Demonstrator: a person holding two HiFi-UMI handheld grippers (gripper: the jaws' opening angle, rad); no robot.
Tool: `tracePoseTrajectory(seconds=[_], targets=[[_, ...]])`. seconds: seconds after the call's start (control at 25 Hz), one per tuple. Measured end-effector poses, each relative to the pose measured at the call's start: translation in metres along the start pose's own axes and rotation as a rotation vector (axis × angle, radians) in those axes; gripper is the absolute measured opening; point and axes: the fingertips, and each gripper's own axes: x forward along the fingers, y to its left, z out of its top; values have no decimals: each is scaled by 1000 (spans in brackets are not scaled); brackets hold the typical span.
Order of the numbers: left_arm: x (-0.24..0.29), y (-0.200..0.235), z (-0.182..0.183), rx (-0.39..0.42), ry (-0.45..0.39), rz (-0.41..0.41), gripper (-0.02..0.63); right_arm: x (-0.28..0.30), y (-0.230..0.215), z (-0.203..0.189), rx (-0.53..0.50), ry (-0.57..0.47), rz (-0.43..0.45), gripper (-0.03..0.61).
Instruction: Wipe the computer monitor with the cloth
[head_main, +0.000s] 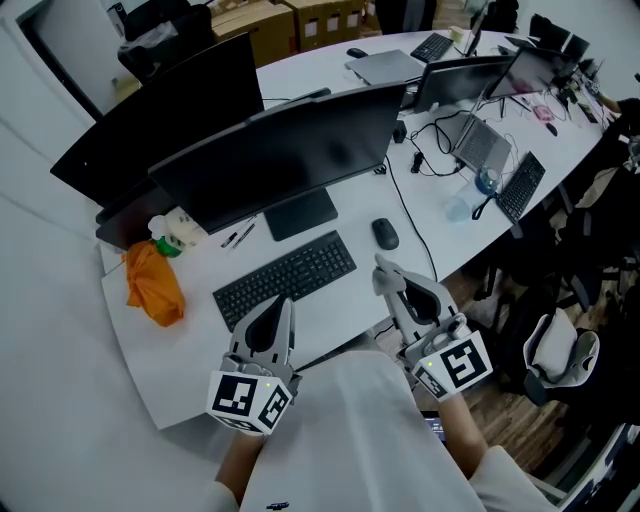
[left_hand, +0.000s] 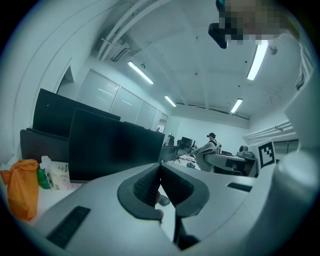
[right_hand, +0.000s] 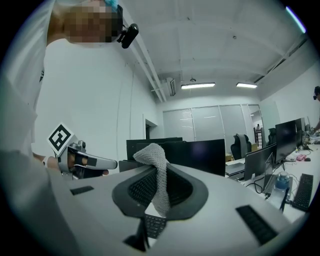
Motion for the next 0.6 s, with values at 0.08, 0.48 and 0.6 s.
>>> tracePoseTrajectory(seconds=[0.08, 0.48, 0.6], targets=[[-2, 1, -2, 0, 2, 2, 18, -1, 1, -1, 0, 2, -3, 37], [-7, 2, -10, -1, 24, 7, 18, -3, 2, -3, 8, 5, -17, 37], [-10, 0, -13, -7, 35, -4, 18, -5, 4, -4, 32, 5, -32, 35]])
